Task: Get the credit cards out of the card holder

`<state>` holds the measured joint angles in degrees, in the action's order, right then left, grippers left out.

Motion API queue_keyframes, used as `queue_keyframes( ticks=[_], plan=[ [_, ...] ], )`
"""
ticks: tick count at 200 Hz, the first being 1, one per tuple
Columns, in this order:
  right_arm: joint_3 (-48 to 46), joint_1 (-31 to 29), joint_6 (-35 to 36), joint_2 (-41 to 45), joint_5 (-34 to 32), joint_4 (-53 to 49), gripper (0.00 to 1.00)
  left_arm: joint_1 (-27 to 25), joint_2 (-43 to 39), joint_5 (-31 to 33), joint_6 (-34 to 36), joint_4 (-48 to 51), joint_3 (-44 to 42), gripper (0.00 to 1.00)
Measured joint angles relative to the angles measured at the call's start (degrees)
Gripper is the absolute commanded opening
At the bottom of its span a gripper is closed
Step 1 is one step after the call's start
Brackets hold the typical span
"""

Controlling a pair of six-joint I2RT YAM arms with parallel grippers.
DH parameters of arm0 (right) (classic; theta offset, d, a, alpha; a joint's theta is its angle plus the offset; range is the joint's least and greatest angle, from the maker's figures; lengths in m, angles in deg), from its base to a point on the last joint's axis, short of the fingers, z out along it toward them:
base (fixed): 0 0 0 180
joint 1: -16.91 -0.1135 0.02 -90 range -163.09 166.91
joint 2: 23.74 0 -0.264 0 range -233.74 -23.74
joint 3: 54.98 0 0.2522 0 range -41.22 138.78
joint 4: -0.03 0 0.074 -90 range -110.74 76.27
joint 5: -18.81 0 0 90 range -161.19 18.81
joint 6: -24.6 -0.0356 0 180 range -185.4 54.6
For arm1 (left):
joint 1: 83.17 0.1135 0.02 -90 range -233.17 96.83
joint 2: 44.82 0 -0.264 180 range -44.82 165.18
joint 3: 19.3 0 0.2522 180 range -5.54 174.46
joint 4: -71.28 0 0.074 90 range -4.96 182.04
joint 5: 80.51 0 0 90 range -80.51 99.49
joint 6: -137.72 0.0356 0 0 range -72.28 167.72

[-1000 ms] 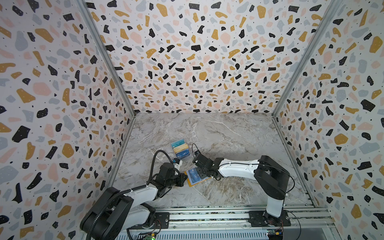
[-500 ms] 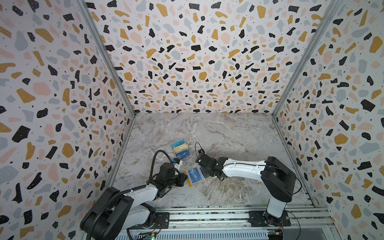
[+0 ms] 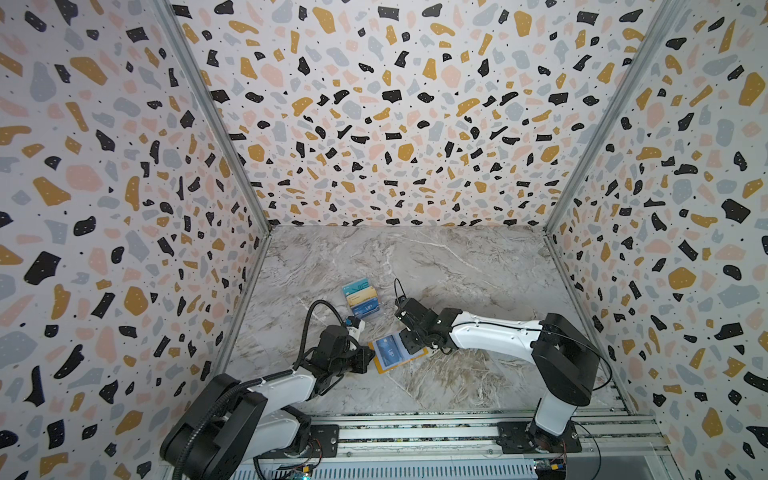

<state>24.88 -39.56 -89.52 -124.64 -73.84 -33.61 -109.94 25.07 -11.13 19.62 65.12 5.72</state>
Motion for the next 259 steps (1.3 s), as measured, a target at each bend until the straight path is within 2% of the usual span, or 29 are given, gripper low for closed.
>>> queue_keyframes(
  ticks=[38, 82, 190, 259],
  plan=[
    [0.48, 1.44, -0.92, -2.40, 11.30, 3.45, 0.36, 0.00, 0.00, 0.02, 0.00, 0.00, 0.00, 0.00],
    [0.46, 3.91, -2.71, -5.29, 18.51, 5.81, 0.37, 0.00, 0.00, 0.02, 0.04, 0.00, 0.00, 0.00],
    [-0.04, 5.90, -4.37, -7.89, 26.49, 7.61, 0.36, -0.04, 0.55, 0.00, 0.39, -0.66, 0.00, 0.00],
    [-1.62, 7.52, -5.44, -8.48, 34.01, 10.29, 0.35, -0.11, 0.85, -0.02, 0.44, -1.09, 0.02, 0.00]
  ],
)
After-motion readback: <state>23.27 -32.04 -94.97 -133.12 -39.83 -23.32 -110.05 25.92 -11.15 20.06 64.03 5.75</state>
